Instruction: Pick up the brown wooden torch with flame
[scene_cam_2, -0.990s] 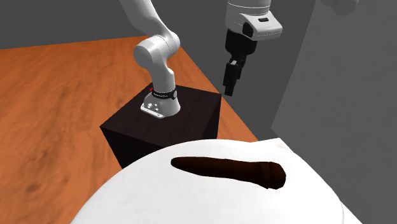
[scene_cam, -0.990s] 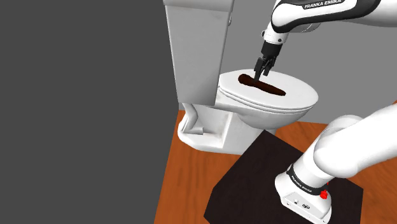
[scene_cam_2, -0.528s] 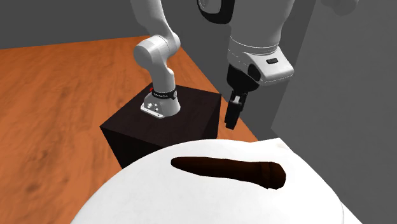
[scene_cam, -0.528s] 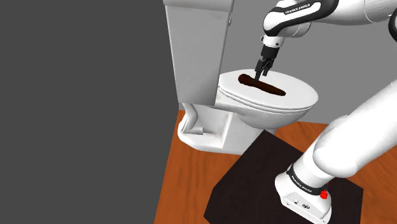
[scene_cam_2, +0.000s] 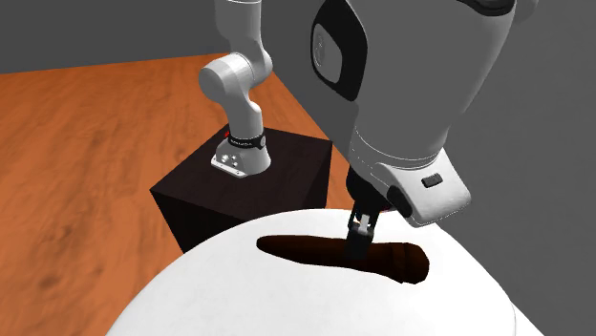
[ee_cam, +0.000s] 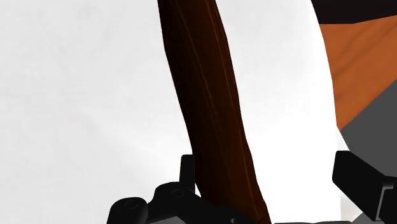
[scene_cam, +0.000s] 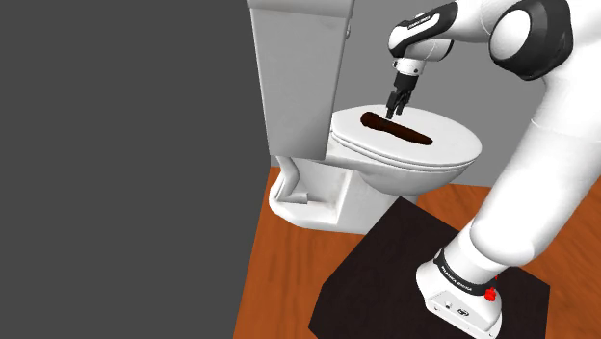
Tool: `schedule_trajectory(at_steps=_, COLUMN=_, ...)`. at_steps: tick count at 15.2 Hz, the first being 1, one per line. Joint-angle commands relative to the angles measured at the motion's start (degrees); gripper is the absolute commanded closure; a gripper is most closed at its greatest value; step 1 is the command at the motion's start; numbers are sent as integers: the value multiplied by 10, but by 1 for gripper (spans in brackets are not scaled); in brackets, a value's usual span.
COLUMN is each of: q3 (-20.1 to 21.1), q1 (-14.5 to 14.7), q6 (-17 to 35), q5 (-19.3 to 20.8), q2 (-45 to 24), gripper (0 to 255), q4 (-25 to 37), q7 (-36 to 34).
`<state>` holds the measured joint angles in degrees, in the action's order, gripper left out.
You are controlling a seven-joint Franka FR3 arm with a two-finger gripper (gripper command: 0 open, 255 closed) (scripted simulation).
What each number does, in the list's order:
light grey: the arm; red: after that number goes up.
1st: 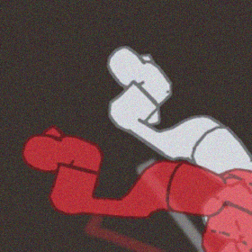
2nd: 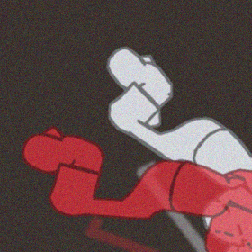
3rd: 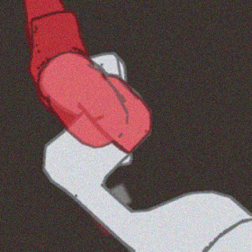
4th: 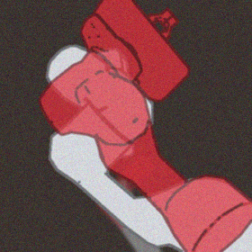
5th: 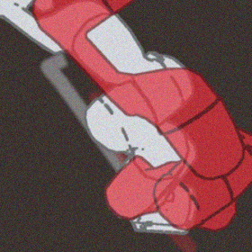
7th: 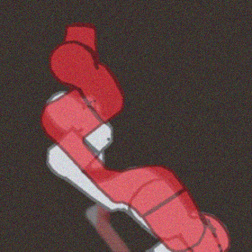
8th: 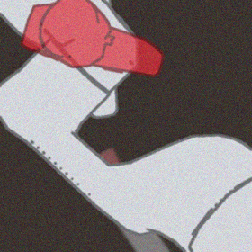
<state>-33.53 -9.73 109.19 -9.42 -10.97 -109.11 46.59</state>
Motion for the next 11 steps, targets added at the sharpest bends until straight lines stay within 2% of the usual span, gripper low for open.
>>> schedule_trajectory(at_steps=1, q3=-1, q1=-16, q6=-1, q5=-21, q2=-37, gripper=0, q4=26, q7=27)
schedule_trajectory(at_steps=8, q3=6, q1=-21, q6=48, q5=-40, q2=-64, gripper=0, q4=-1, q7=41)
schedule_trajectory(at_steps=10, q3=6, q1=-21, q6=48, q5=-40, q2=-64, gripper=0, q4=-1, q7=41)
schedule_trajectory(at_steps=11, q3=6, q1=-21, q6=48, q5=-40, q2=-65, gripper=255, q4=-1, q7=41)
